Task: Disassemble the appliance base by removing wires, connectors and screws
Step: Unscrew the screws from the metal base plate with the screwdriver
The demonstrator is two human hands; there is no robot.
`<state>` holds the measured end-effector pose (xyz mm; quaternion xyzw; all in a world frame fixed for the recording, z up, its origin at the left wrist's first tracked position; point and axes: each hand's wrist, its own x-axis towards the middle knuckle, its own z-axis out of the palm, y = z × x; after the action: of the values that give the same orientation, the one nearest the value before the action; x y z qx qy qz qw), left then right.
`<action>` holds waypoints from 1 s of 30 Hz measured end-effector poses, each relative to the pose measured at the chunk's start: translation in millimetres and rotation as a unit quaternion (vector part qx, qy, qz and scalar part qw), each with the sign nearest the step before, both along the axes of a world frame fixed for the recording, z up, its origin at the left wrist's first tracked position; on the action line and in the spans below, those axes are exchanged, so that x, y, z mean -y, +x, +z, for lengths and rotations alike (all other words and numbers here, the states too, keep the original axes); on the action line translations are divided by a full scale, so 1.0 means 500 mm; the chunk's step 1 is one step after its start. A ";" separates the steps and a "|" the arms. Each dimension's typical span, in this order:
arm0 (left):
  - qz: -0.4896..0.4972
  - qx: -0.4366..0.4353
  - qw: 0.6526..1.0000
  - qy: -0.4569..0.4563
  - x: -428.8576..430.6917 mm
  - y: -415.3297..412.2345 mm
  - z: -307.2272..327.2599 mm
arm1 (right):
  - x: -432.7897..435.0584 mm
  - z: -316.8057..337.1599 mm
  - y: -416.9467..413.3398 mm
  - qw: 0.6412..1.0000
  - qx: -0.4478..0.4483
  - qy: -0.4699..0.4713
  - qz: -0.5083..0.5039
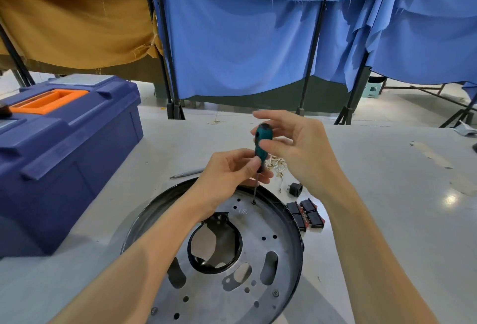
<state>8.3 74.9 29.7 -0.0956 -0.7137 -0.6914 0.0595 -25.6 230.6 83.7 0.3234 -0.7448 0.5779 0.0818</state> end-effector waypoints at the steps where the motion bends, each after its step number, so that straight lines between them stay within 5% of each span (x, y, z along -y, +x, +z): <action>1: -0.005 0.004 1.000 0.006 -0.001 0.000 -0.001 | -0.004 0.001 -0.002 1.000 0.015 -0.010 0.016; 20: 0.052 -0.009 0.997 -0.054 -0.001 -0.003 -0.009 | -0.003 0.001 0.005 0.999 -0.016 0.032 0.006; 25: -0.030 -0.007 0.999 -0.010 -0.005 0.005 -0.001 | -0.008 0.005 0.002 0.999 0.006 0.003 0.038; 30: 0.003 -0.010 1.000 -0.006 -0.008 0.004 -0.002 | 0.001 0.002 0.009 0.999 -0.005 0.030 0.015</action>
<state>10.3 78.7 28.7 -0.1007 -0.7175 -0.6859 0.0678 -21.1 230.3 84.8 0.3396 -0.7569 0.5543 0.0675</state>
